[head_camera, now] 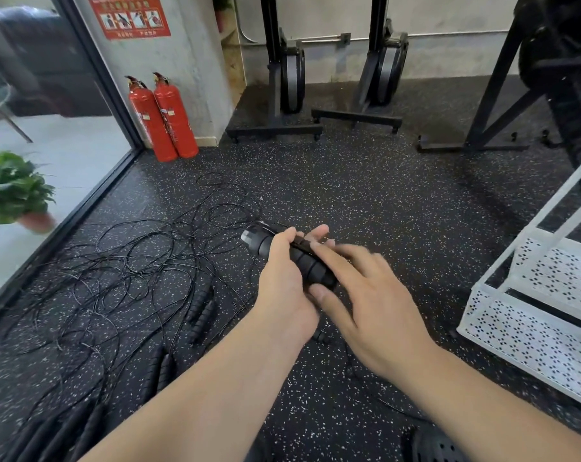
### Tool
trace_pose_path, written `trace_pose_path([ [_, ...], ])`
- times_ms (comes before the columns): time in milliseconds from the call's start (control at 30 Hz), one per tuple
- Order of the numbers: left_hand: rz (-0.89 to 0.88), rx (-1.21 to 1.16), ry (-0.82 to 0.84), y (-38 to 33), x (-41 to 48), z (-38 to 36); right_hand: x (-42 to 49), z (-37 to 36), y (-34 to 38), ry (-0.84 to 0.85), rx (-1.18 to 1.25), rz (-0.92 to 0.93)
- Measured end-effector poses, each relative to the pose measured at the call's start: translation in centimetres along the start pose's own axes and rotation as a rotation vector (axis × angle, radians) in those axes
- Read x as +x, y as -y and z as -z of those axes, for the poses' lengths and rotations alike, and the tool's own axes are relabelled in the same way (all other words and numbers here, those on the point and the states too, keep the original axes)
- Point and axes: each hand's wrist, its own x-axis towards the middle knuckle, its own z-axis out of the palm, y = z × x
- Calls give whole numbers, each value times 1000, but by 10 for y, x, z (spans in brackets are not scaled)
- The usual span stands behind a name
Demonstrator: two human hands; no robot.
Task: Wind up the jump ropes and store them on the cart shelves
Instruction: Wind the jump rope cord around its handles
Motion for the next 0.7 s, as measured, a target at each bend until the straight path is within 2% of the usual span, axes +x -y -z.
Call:
trace_pose_path([
  [67,35,-1,-4,2,3,5,0,-6,-3,63,41,-37],
  [167,113,103,19,2,10,14,-1,-10,-7,53,133,-78],
  [267,82,297,127,-3,10,16,7,1,-8,24,358,-232],
  [333,-65,565,101,-7,5,14,16,9,-15,-7,540,-400],
  [400,-286,930,27,-9,4,19,23,18,-24,-9,708,-564],
  [467,-700,1497,-34,-14,5,29,27,27,-33,47,822,-688],
  [533,-1145,1954,39,-15,6,38,27,35,-41,175,841,-738],
  [567,-1238,2094,110,-15,7,39,27,39,-42,269,840,-730],
  [600,-1255,2203,161,-15,8,41,26,42,-42,370,850,-709],
  [700,-1199,2359,200,-13,13,43,22,46,-41,564,936,-663],
])
